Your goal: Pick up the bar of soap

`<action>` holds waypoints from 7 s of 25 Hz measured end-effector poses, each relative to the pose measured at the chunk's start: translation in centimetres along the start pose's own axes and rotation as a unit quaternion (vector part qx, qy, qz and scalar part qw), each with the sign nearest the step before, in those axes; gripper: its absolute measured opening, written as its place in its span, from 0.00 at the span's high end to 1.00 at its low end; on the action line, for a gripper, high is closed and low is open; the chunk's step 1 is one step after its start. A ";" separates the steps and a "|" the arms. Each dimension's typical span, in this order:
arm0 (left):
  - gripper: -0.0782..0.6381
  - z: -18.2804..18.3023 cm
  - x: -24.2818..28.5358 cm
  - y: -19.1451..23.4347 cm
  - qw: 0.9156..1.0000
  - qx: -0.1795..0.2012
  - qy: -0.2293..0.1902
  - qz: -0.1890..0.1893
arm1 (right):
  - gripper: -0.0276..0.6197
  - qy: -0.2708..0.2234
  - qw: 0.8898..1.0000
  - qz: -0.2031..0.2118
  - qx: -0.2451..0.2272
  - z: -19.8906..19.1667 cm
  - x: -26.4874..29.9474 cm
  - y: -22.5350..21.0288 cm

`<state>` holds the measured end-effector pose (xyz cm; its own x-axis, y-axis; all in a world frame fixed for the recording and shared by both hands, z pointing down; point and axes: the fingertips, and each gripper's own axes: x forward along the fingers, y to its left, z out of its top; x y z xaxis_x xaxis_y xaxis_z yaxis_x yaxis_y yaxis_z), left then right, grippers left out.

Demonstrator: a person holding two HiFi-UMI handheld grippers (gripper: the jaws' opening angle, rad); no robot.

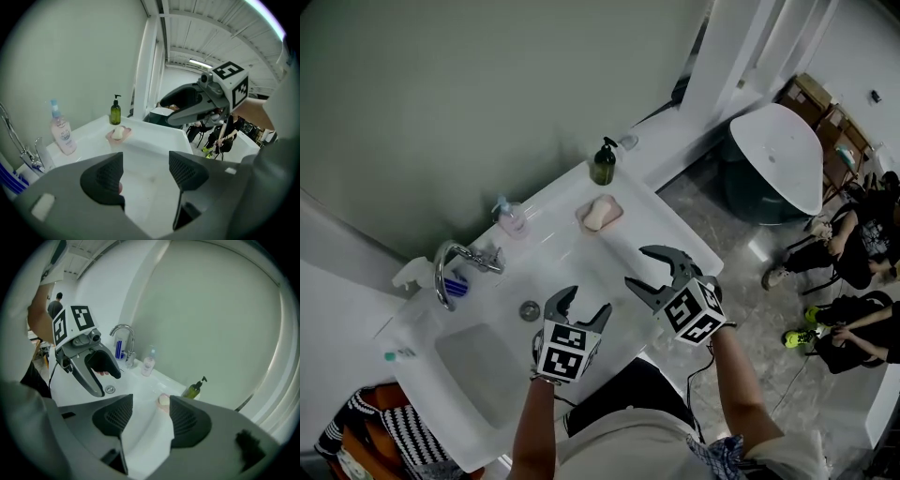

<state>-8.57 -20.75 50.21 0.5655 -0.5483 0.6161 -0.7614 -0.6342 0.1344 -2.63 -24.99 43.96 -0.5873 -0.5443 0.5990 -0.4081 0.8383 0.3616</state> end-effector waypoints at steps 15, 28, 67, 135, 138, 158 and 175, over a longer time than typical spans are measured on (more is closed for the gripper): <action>0.48 7.0 3.4 4.0 0.988 0.149 0.040 0.000 | 0.60 0.018 0.991 0.071 -0.116 0.1 5.0 -7.2; 0.43 8.8 11.7 8.6 0.980 0.141 0.139 -0.030 | 0.60 0.040 0.958 0.208 -0.194 -2.0 11.2 -11.2; 0.53 1.9 20.9 12.3 0.933 0.054 0.309 -0.177 | 0.60 0.089 0.825 0.390 -0.400 -9.1 22.9 -6.3; 0.58 3.1 21.0 -2.1 0.871 0.219 0.345 -0.273 | 0.60 0.178 0.887 0.374 -0.203 -15.6 9.7 -5.3; 0.58 2.8 21.1 -2.6 0.868 0.221 0.350 -0.275 | 0.60 0.177 0.889 0.374 -0.197 -16.0 9.4 -5.0; 0.57 0.3 22.9 -2.7 0.861 0.229 0.365 -0.269 | 0.60 0.177 0.887 0.383 -0.187 -18.3 10.6 -3.8; 0.52 0.2 22.9 -2.9 0.870 0.215 0.351 -0.271 | 0.60 0.192 0.878 0.398 -0.186 -19.2 10.7 -3.8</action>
<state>6.68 -31.61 63.75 0.3564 0.2667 0.8955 -0.1701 -0.9238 0.3429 6.00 -33.36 62.73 -0.2755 0.2090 0.9383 0.3229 0.9395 -0.1144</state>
